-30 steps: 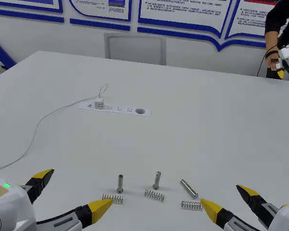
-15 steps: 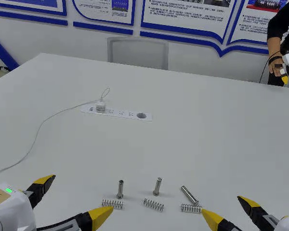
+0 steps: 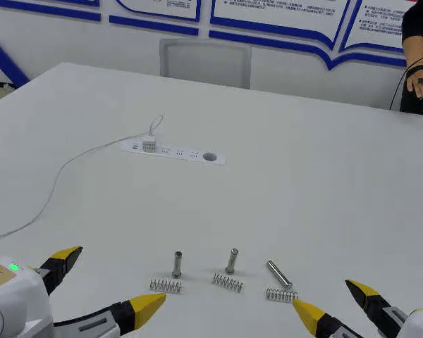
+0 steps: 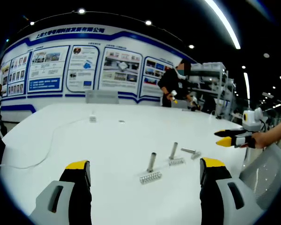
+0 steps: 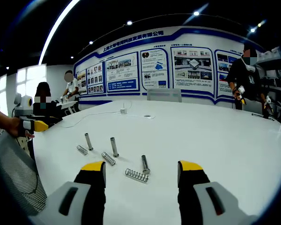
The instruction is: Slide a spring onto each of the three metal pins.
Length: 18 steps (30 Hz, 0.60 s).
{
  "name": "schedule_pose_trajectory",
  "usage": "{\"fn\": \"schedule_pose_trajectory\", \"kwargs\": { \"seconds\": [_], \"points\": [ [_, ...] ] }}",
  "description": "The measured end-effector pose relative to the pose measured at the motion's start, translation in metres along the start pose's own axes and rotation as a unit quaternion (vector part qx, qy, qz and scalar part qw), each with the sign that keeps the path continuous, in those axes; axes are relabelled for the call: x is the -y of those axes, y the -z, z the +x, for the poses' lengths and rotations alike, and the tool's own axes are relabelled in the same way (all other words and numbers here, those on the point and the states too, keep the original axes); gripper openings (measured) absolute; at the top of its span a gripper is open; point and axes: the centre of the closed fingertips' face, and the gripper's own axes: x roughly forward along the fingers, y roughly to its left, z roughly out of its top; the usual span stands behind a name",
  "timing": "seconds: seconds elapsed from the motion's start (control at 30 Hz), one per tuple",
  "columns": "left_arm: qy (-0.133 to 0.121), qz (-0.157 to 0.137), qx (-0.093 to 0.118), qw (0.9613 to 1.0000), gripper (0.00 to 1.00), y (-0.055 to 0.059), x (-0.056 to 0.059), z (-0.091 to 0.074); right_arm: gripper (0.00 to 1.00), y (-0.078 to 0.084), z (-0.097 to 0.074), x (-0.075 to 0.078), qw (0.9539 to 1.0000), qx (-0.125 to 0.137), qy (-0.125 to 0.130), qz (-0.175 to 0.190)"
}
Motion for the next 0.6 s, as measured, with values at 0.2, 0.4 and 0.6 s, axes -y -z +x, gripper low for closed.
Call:
{"fn": "schedule_pose_trajectory", "kwargs": {
  "seconds": [0.2,0.4,0.6],
  "points": [
    [0.003,-0.001,-0.007,1.0,0.99,0.004,0.0,0.0,0.63,0.002,0.001,-0.006,0.9999,-0.005,-0.016,-0.004],
    [0.0,-0.007,-0.015,0.9999,0.99,0.007,-0.002,0.0,0.62,0.005,0.002,-0.008,0.9997,-0.011,-0.023,-0.003],
    [0.0,0.004,-0.032,0.9995,0.98,0.014,0.001,0.0,0.61,0.01,0.002,-0.006,0.9996,-0.019,-0.022,0.002]
  ]
}}
